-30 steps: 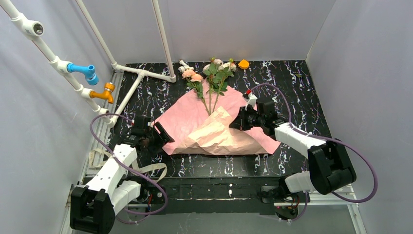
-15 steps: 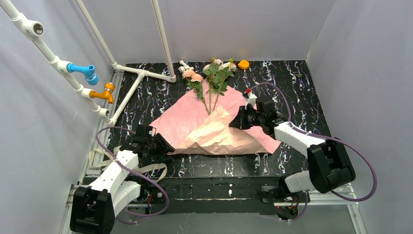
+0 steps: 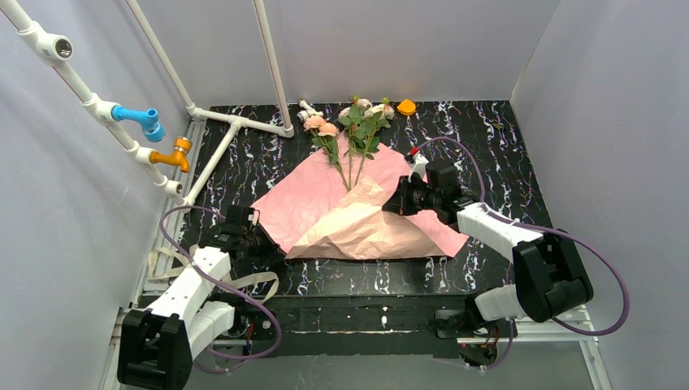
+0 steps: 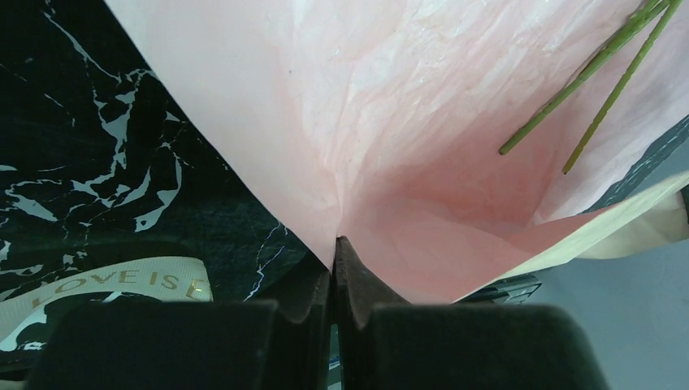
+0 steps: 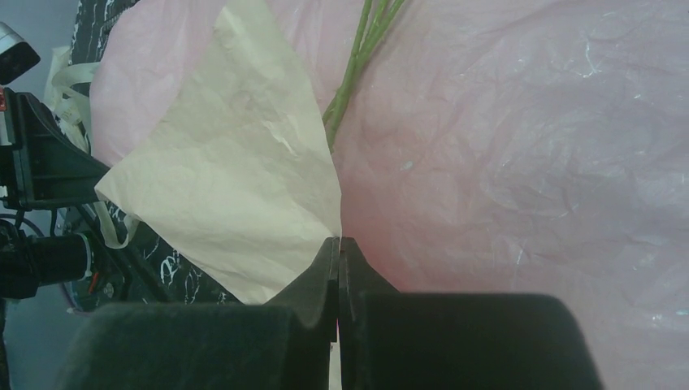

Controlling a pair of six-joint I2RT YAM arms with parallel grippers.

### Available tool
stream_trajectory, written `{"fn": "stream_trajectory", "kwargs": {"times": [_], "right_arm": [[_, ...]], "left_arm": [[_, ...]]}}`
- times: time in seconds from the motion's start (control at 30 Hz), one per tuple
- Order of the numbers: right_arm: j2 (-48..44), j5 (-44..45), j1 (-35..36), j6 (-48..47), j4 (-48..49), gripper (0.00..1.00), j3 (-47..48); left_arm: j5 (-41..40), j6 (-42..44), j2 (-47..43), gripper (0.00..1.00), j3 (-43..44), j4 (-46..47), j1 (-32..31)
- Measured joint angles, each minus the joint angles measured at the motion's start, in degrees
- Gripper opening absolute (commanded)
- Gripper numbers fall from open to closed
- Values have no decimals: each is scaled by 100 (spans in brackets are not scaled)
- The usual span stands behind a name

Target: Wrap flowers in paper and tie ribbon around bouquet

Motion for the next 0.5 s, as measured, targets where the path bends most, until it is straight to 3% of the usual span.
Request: {"fn": "stream_trajectory", "kwargs": {"times": [0.17, 0.23, 0.3, 0.33, 0.4, 0.5], "right_arm": [[-2, 57, 15, -39, -105, 1, 2], [-2, 33, 15, -42, -129, 1, 2], [2, -7, 15, -42, -120, 1, 2], [11, -22, 13, -39, -111, 1, 2], [70, -79, 9, -26, -83, 1, 13], [232, -136, 17, 4, -46, 1, 70]], "left_arm": [[39, 190, 98, 0, 83, -109, 107], [103, 229, 184, 17, 81, -105, 149], [146, 295, 295, 48, 81, -105, 162], [155, 323, 343, 58, 81, -120, 168], [155, 345, 398, 69, 81, -175, 177], [83, 479, 273, 74, 164, -356, 177]]}}
